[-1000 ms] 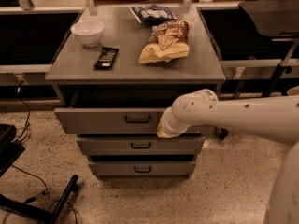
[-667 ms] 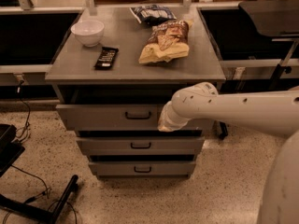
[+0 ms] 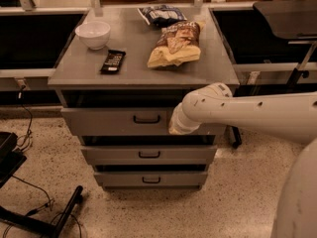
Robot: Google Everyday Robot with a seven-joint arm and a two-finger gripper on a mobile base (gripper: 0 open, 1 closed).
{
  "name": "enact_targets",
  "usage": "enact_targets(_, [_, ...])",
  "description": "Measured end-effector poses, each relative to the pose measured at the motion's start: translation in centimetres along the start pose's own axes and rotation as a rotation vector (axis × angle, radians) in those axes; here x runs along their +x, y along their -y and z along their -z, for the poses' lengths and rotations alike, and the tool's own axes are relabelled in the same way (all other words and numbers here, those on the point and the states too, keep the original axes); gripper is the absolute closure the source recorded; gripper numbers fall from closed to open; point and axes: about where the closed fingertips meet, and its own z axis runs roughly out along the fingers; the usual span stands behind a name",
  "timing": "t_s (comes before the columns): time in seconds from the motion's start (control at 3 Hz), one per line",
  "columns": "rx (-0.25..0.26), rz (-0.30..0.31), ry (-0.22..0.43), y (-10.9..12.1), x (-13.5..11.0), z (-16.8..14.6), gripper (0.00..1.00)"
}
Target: Close top drawer
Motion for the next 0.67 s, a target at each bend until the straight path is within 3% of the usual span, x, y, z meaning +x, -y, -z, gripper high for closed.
enact_targets(0.67, [0.0,0.0,0.0,0.0,0.0,0.0,0.11])
